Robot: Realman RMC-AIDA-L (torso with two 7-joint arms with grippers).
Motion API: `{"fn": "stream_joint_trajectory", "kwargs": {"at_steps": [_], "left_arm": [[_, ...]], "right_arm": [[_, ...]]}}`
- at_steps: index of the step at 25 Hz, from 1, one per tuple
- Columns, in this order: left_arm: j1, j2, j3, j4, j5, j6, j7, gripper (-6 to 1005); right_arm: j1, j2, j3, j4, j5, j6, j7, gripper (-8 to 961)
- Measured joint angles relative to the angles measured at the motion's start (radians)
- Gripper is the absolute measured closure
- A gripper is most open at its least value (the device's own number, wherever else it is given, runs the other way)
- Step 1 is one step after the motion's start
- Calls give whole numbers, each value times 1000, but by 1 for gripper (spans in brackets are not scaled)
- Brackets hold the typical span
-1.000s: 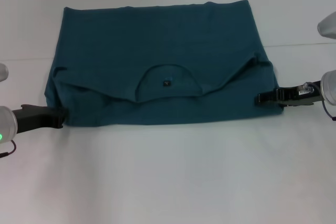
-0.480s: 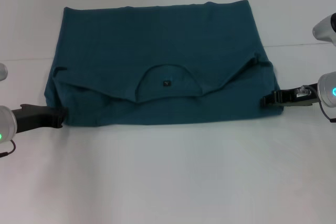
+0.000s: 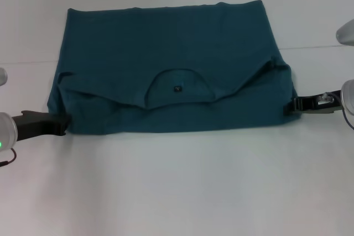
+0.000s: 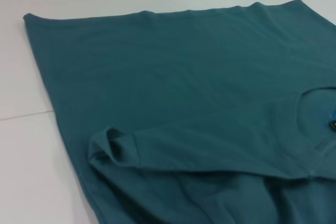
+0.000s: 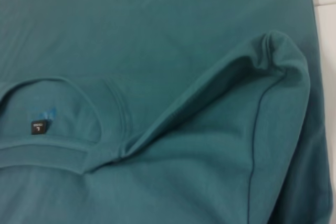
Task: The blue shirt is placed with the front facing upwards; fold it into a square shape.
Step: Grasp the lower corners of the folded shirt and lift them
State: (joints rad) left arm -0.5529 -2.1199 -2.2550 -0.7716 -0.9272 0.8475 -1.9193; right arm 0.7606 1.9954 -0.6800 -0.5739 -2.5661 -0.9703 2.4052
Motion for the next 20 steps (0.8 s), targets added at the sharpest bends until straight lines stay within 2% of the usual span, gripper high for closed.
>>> {"fn": "stream_joint_trajectory", "kwargs": {"at_steps": [3,12,20], "left_arm": [[6,2,-1,0,-2,3,-1,978],[24,8,-17,-2,-7,31,-1,977],[27,9,-41,-9,-5,59,-1,976]], "right_arm": [[-26,0,0,-35,28,-32,-4,916],[-90,-10,5,-75,108,-94,-26,919],[-97,-10,5,-75,130,-109,-31,918]]}}
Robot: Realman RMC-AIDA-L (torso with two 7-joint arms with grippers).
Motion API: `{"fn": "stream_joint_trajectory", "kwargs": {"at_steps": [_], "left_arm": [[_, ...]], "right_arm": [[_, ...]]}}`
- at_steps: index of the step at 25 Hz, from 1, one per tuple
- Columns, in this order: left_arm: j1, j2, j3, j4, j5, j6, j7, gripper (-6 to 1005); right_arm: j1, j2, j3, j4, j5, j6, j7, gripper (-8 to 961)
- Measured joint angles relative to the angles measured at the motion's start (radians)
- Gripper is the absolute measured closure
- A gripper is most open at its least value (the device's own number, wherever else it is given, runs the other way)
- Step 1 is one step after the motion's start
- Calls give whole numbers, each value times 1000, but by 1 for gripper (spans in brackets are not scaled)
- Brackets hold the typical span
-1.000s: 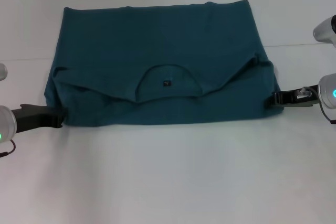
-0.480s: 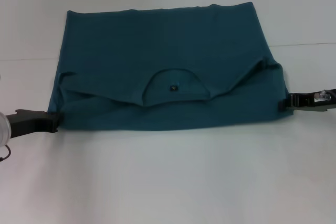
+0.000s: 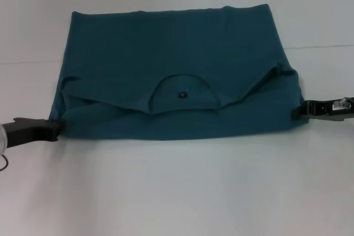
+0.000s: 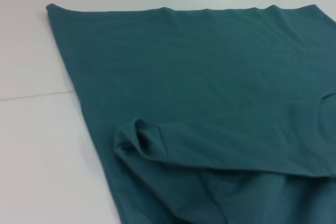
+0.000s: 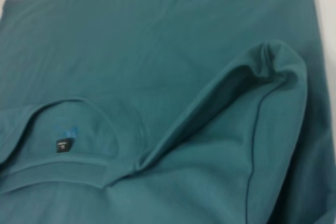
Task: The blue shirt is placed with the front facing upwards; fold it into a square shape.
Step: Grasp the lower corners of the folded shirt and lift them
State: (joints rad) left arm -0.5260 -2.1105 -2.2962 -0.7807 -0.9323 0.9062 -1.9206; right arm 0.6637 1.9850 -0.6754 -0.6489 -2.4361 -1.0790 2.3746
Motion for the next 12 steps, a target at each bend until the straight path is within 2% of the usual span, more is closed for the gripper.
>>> {"fn": "stream_joint_trajectory", "kwargs": {"at_steps": [8,12], "left_arm": [[18,11,-79,-41,3,110,3,975],[8,18,-114,-85,-1,161,0,975]], "right_arm": [[-26,-7,6,-53,55,-99,6,918],[-26,-30,21,-81,113,-137,18,918]]}}
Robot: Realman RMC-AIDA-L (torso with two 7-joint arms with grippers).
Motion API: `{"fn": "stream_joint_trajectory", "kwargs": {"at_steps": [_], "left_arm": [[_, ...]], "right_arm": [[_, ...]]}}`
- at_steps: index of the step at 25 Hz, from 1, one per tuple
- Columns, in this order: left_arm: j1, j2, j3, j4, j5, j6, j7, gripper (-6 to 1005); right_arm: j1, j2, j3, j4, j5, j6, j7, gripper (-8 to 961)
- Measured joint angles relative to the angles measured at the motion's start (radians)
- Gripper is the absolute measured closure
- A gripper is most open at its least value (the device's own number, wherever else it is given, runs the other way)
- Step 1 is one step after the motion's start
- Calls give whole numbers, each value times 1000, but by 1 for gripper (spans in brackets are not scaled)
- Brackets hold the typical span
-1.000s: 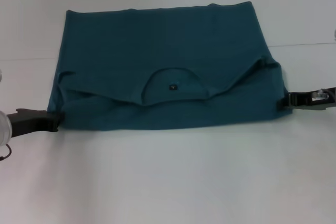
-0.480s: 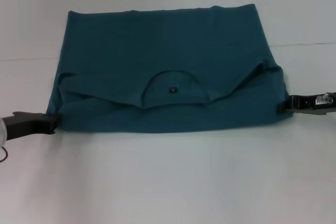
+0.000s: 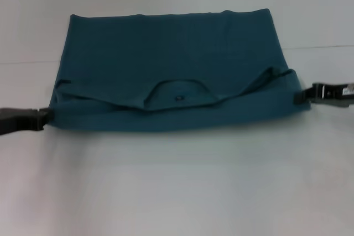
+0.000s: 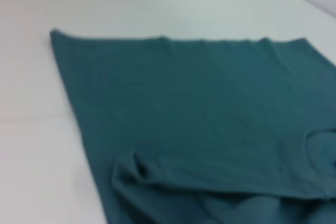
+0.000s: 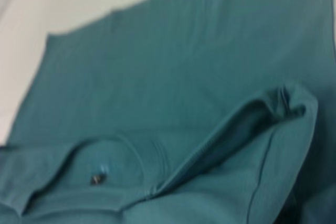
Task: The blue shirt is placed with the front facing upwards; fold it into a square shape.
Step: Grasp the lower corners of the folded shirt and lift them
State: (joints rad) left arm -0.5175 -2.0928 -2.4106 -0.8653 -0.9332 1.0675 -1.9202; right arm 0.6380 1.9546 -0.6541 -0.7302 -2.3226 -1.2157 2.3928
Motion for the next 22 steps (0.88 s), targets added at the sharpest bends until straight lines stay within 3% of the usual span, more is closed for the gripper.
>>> {"fn": "stream_joint_trajectory", "kwargs": {"at_steps": [5,14,17,22], "left_arm": [[-46,15,-4,-4,-1,-5,-9,975],[-107,36,-12,-5,-2,-22,-22,975],[-99,37,-16,-7,-3,-19,-30,976],[-52,27,-19,-8,-3,-5,-34,976]], "right_arm": [[33,-29,14,-6,36,-3,29,918],[87,-53,27,-11,37,26,80,919],[78,-53,30,-8,37,25,80,919],[21,-33,23,-8,34,-15,56,919]]}}
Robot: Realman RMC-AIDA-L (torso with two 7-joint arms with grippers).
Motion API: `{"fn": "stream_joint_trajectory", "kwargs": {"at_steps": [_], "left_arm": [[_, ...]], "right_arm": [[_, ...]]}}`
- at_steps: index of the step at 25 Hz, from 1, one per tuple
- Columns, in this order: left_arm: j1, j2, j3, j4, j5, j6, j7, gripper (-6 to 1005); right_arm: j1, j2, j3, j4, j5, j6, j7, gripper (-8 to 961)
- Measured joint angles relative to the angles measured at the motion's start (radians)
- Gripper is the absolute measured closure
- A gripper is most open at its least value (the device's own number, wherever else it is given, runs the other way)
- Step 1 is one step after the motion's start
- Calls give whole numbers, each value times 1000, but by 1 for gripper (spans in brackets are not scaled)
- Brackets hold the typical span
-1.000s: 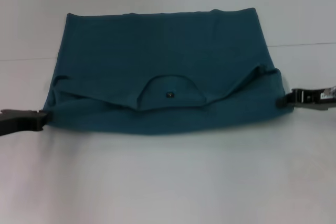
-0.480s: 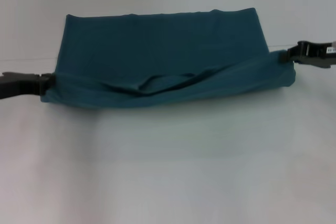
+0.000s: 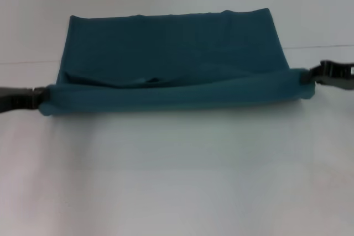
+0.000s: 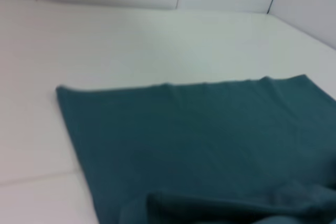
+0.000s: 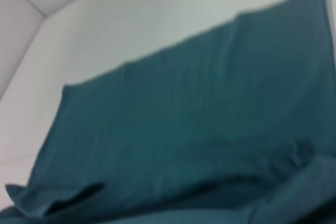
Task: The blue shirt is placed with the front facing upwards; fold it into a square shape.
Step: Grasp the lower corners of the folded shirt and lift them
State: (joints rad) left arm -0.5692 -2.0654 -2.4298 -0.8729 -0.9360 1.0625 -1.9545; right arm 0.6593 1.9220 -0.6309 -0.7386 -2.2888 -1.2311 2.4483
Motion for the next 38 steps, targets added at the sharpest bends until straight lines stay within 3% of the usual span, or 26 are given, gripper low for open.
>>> {"fn": "stream_joint_trajectory", "kwargs": {"at_steps": [10,12,18,24,30,38], "left_arm": [[92,-32,-32,-57,-1,92,8,975],[77,-27,-45,-59,-1,93,8,975],[-28,15,-73,-43,-1,90,-2,975],[-60,30,-77,-17,-1,85,-4,975],[28,-2,-77,-37,-2,105,17,975],[143,-39,-115,-86,-16,219,69,975]], "right_arm": [[-76,28,0,6,-1,-63,-47,918],[-67,24,4,6,0,-53,-46,918],[-6,-10,53,-2,13,-3,-32,918],[9,-15,68,-2,12,3,-34,918],[-50,8,54,9,6,-55,-71,918],[-120,17,52,2,6,-137,-88,918]]}}
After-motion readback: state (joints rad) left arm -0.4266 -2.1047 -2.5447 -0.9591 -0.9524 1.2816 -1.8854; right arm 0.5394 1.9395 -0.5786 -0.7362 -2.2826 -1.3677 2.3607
